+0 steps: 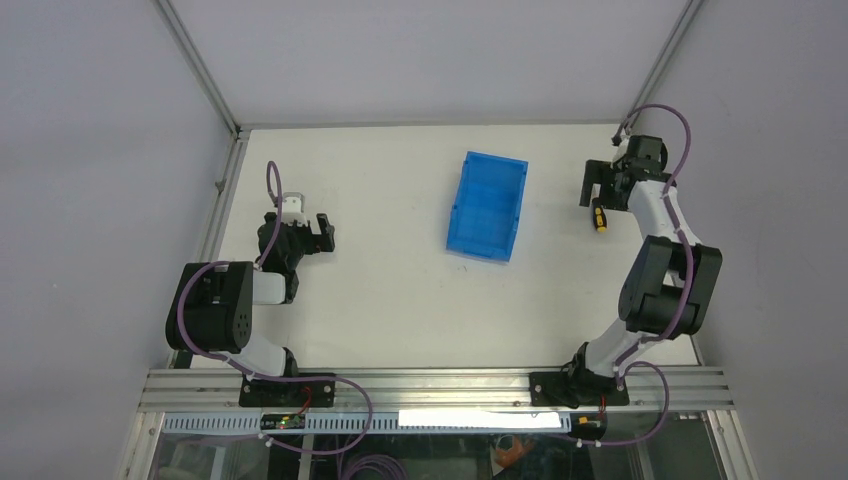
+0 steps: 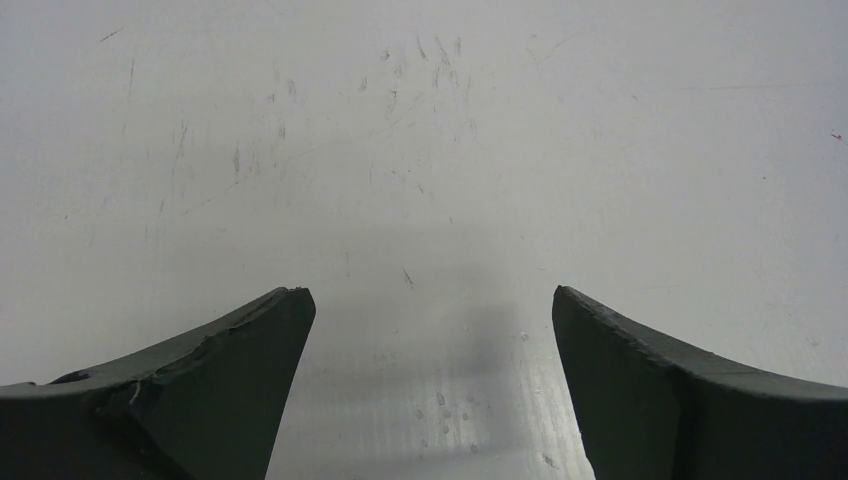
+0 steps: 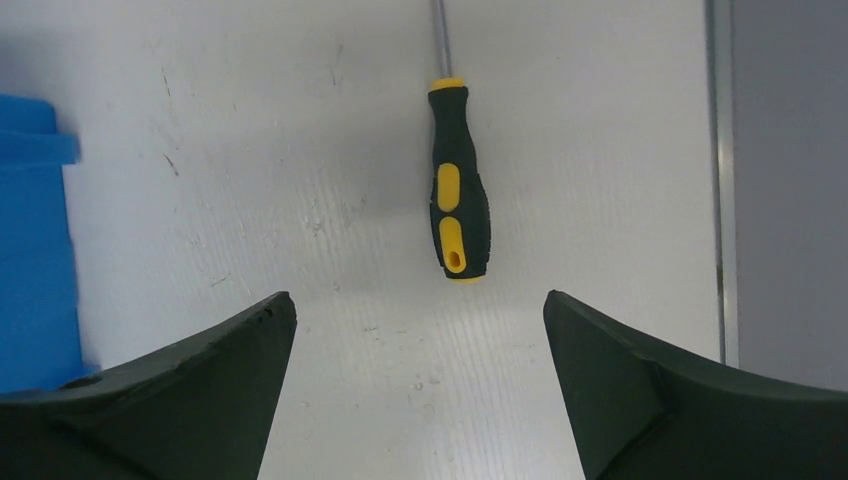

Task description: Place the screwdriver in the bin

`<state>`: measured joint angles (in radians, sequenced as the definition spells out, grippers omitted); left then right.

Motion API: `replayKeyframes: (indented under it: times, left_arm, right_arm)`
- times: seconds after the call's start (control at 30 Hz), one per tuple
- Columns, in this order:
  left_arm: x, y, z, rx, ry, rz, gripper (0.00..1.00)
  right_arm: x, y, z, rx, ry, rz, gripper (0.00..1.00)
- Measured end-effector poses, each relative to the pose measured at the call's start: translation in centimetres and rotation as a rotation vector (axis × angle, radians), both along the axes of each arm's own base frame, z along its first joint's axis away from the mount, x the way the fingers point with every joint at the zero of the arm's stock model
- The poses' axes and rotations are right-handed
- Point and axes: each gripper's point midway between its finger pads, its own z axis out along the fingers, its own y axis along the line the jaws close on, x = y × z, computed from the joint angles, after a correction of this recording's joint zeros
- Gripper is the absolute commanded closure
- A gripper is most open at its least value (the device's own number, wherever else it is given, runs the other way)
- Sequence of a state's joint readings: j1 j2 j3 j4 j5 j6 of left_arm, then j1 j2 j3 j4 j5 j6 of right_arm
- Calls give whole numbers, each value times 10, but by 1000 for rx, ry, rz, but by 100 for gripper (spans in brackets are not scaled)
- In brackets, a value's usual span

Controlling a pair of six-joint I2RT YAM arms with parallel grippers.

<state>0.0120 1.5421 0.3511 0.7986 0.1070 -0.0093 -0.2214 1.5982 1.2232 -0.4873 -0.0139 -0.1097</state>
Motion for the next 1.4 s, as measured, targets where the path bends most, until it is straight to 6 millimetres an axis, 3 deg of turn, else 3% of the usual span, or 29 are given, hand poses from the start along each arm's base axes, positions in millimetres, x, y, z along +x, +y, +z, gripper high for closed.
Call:
replayKeyframes:
  times: [0.3, 0.6, 0.63, 0.67, 0.7, 0.73, 0.77, 0.8, 1.0, 1.1, 1.17, 1.3, 1.4]
  left_arm:
    - [0, 0, 0, 0, 0, 0, 1]
    - [0, 0, 0, 0, 0, 0, 1]
    - [0, 0, 0, 0, 0, 0, 1]
    - [0, 0, 0, 0, 0, 0, 1]
    - [0, 0, 0, 0, 0, 0, 1]
    - [0, 0, 0, 0, 0, 0, 1]
    - [0, 0, 0, 0, 0, 0, 1]
    - [0, 0, 0, 0, 0, 0, 1]
    - [0, 0, 0, 0, 0, 0, 1]
    - [0, 0, 0, 0, 0, 0, 1]
    - [0, 0, 0, 0, 0, 0, 1]
    - [0, 0, 0, 0, 0, 0, 1]
    - [0, 0, 0, 0, 0, 0, 1]
  right_arm:
    - [12, -7, -53, 12, 205, 88, 11]
    - [6, -15, -103, 28, 323, 71, 19]
    - [8, -16, -103, 24, 318, 69, 23]
    - [11, -19, -102, 13, 309, 65, 36]
    - [16, -21, -101, 5, 298, 63, 53]
    - [18, -22, -102, -2, 294, 65, 83]
    - [21, -22, -103, 2, 289, 66, 96]
    - [23, -23, -103, -5, 285, 72, 100]
    - [22, -24, -100, 18, 283, 50, 100]
    - [16, -20, -92, 52, 292, -1, 100]
    - [12, -17, -76, 80, 286, -51, 100]
    - [9, -11, -19, 108, 215, -160, 100]
    - [7, 1, 37, 102, 121, -222, 100]
